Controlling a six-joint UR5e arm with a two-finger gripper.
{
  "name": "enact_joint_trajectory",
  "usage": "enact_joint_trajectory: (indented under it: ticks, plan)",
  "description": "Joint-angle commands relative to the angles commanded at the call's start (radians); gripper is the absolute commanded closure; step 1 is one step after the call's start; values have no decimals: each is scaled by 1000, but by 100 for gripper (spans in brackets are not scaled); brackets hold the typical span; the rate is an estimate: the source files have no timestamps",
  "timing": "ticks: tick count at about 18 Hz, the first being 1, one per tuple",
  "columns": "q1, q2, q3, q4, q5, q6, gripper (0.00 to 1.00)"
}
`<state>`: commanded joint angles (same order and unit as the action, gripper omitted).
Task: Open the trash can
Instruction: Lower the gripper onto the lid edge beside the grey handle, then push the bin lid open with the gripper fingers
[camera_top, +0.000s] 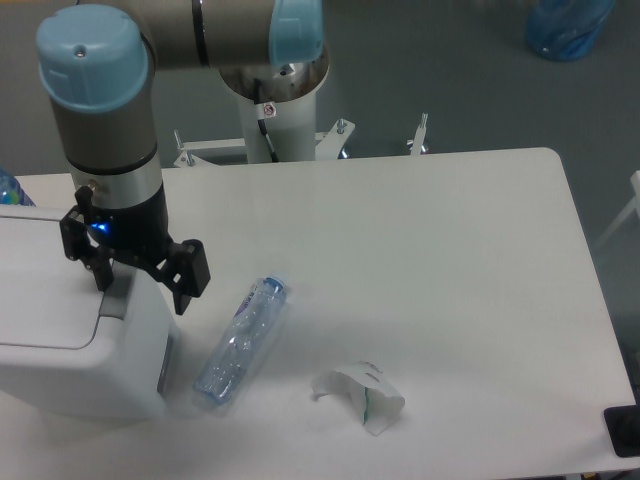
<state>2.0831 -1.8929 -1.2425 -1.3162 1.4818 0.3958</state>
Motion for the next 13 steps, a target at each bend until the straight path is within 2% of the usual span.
enact_joint_trajectory:
  ticks: [13]
  plan:
    - [26, 6, 15, -3, 9, 14, 0]
